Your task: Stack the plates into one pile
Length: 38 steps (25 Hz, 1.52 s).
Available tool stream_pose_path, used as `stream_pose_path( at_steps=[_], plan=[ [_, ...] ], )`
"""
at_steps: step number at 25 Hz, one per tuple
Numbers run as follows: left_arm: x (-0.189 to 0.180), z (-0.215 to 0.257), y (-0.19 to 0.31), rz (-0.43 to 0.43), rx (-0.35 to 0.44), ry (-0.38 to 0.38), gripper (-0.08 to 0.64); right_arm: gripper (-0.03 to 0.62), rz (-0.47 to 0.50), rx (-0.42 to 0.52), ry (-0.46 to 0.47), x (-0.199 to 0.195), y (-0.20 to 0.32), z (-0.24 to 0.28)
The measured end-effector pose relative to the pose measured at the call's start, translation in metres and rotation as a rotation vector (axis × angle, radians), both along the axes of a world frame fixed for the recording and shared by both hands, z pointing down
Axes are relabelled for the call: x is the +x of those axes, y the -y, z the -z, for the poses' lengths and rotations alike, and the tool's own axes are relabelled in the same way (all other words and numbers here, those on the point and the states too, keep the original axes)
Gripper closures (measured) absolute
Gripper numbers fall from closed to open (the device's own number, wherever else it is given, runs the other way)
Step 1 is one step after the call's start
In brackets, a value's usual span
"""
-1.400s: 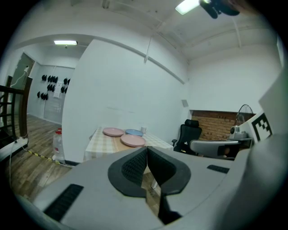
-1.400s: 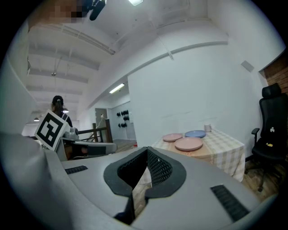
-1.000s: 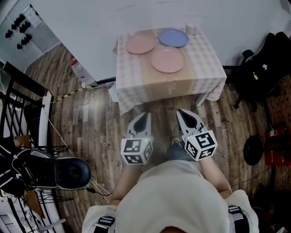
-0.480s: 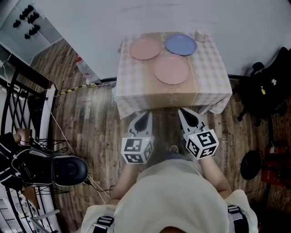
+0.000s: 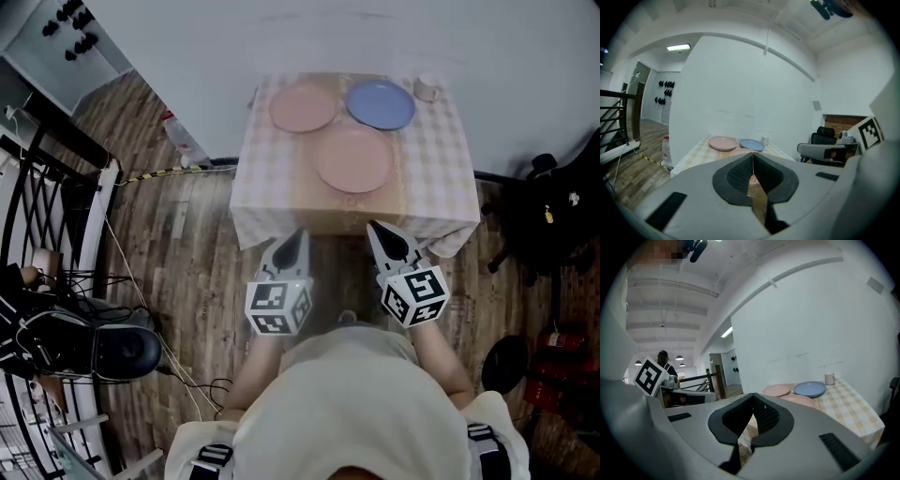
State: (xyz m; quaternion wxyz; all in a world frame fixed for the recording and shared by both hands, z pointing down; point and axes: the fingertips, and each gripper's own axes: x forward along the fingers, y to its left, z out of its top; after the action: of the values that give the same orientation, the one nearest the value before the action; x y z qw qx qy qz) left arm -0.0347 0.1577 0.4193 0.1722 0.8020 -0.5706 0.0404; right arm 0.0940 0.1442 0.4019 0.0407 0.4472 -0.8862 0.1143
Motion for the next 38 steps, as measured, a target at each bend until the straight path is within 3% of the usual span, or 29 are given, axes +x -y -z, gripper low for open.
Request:
stream_pose_path(
  at_steps=[17, 27, 38],
  plan=[
    [0.018, -0.016, 0.032, 0.057, -0.052, -0.01, 0.557, 0.592, -0.014, -0.016, -0.009, 0.041, 0.039, -0.007],
    [0.028, -0.025, 0.072, 0.023, -0.064, -0.003, 0.557, 0.592, -0.076, -0.02, -0.028, 0.064, 0.066, -0.011],
    [0.026, -0.044, 0.144, -0.013, -0.096, 0.036, 0.557, 0.592, -0.115, -0.031, -0.054, 0.067, 0.134, -0.019]
  ],
)
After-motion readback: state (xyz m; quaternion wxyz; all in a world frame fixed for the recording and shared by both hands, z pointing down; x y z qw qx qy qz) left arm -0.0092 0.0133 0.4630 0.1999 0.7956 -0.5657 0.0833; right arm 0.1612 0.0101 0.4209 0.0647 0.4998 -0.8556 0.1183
